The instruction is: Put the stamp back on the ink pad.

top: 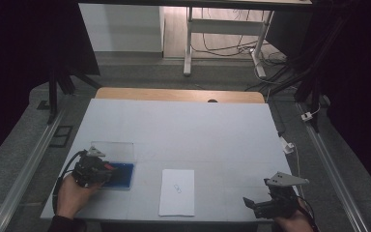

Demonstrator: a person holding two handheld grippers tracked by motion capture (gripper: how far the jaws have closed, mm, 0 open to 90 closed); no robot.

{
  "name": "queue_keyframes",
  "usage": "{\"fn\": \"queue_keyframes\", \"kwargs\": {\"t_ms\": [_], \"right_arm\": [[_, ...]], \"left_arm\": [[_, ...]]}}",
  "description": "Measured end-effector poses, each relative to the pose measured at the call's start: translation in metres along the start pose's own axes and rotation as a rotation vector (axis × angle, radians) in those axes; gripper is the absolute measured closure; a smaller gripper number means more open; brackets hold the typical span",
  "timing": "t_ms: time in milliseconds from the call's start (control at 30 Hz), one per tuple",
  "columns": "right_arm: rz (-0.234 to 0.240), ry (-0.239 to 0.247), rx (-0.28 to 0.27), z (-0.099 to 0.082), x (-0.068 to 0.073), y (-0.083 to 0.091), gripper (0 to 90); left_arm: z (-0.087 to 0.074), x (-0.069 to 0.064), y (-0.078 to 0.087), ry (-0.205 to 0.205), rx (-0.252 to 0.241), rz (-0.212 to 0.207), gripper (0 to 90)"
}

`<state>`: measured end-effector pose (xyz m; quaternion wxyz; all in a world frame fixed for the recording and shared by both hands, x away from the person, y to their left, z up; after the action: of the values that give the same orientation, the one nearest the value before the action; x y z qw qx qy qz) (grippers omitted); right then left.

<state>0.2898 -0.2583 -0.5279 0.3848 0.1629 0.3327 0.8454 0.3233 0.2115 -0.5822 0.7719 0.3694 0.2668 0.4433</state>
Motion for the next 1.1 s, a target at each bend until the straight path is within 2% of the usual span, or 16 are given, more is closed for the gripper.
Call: {"fn": "queue_keyframes", "kwargs": {"t_ms": [133, 300, 467, 633, 767, 900, 1000, 1100], "right_arm": [[0.001, 0.000, 0.000, 0.000, 0.000, 0.000, 0.0], [0.001, -0.001, 0.000, 0.000, 0.000, 0.000, 0.0], [0.000, 0.000, 0.000, 0.000, 0.000, 0.000, 0.0], [0.000, -0.002, -0.001, 0.000, 0.000, 0.000, 0.0], [0.000, -0.003, -0.001, 0.000, 0.000, 0.000, 0.0], [-0.001, -0.004, -0.002, 0.000, -0.001, 0.000, 0.0], [-0.003, -0.004, -0.001, 0.000, -0.001, 0.000, 0.0], [-0.003, -0.007, -0.002, 0.000, -0.001, 0.000, 0.0]], "left_arm": [[0.003, -0.003, 0.002, 0.011, -0.021, -0.024, 43.7], [0.006, -0.003, 0.004, 0.015, -0.044, -0.028, 35.8], [0.012, -0.004, 0.010, 0.036, -0.087, -0.044, 24.2], [0.015, -0.008, 0.016, 0.039, -0.099, -0.048, 13.2], [0.018, -0.014, 0.021, 0.033, -0.123, -0.083, 5.3], [0.022, -0.022, 0.027, 0.045, -0.165, -0.150, 0.4], [0.023, -0.025, 0.032, 0.053, -0.190, -0.183, 0.0], [0.022, -0.027, 0.036, 0.050, -0.204, -0.193, 0.0]]}}
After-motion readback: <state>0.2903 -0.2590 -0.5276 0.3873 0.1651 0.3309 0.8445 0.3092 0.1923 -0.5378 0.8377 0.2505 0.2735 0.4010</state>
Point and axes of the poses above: each handheld gripper's, and its own axes: y roughly backward along the jaws, z roughly out of its top, x roughly to its left, the point moved 10 cm from there along -y, roughly forward along the jaws, and after that the axes turned 1 degree about -x, right-handed, at the moved point
